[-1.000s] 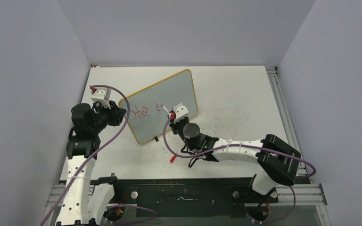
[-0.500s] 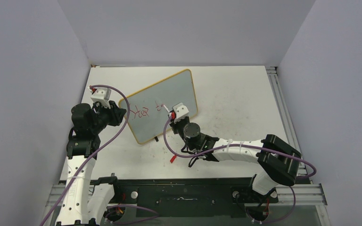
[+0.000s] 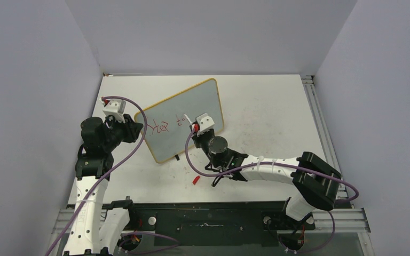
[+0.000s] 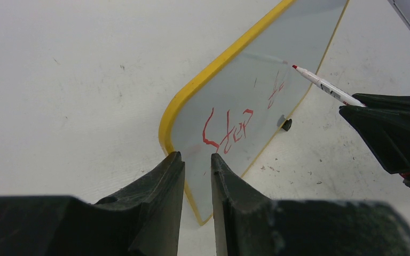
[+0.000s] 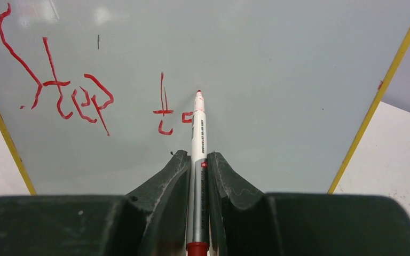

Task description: Write a sentence on the whiteboard

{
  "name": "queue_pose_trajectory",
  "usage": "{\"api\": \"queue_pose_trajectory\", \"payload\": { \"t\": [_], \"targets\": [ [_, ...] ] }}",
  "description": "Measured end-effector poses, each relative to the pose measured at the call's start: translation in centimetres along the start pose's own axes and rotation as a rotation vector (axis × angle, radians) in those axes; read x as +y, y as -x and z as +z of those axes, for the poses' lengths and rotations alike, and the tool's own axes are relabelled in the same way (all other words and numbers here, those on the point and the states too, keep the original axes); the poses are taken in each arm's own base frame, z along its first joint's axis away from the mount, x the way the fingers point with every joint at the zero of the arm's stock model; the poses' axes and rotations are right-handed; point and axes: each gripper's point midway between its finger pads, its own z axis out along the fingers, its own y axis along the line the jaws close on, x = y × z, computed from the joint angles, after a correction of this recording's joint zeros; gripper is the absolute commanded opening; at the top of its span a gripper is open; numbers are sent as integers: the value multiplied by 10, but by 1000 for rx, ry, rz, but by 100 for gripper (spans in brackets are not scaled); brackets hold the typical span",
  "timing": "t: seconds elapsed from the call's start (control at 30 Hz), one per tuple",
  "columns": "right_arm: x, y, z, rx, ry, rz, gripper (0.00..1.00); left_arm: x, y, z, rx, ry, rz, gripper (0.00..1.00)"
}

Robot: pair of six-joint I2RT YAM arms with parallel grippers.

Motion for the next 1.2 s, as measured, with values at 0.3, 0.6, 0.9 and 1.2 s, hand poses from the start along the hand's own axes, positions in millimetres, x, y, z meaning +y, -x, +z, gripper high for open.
{"api": "queue_pose_trajectory", "payload": {
  "t": [0.3,0.6,0.9,1.2],
  "targets": [
    [-3,-4,3,8,-9,-2,5,0,0,0,0,0,0,23],
    [-2,-6,2,15,-9,20,5,0,0,0,0,0,0,23],
    [-3,-34,-7,75,-7,29,5,0,0,0,0,0,0,23],
    [-4,-41,-9,94,-7,26,5,0,0,0,0,0,0,23]
  ]
}}
